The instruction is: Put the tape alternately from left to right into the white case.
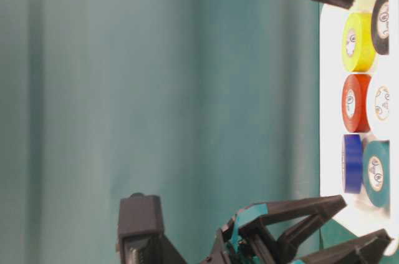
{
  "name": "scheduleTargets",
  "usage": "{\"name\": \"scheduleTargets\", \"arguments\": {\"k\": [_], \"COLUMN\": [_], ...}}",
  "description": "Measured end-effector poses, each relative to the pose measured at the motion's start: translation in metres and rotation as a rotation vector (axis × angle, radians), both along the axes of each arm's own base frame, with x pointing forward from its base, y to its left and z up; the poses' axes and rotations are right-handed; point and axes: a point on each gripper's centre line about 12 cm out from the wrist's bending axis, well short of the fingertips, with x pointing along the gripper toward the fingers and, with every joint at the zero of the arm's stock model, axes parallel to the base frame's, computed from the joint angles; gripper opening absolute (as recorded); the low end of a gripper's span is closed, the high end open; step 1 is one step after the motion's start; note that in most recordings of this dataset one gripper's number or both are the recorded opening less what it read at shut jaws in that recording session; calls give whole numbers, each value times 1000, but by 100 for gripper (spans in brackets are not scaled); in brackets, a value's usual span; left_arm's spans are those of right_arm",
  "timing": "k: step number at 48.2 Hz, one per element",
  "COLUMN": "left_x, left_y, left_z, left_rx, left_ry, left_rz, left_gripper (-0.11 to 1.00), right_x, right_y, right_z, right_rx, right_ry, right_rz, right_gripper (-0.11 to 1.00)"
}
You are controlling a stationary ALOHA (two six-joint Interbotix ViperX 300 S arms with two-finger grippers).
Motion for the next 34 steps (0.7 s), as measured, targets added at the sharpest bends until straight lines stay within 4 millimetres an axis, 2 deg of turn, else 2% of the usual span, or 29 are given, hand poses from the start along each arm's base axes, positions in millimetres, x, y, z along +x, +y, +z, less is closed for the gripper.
{"name": "scheduleTargets", "arguments": {"k": [34], "left_x": [-33], "left_y": [-1], "left_z": [8], "left_rx": [3], "left_ry": [-92], "left_rz": [3], "left_gripper": [44], "right_x": [-22], "right_y": [0], "right_z": [7], "right_rx": [0], "right_ry": [-32], "right_rz": [1], "right_gripper": [72]}}
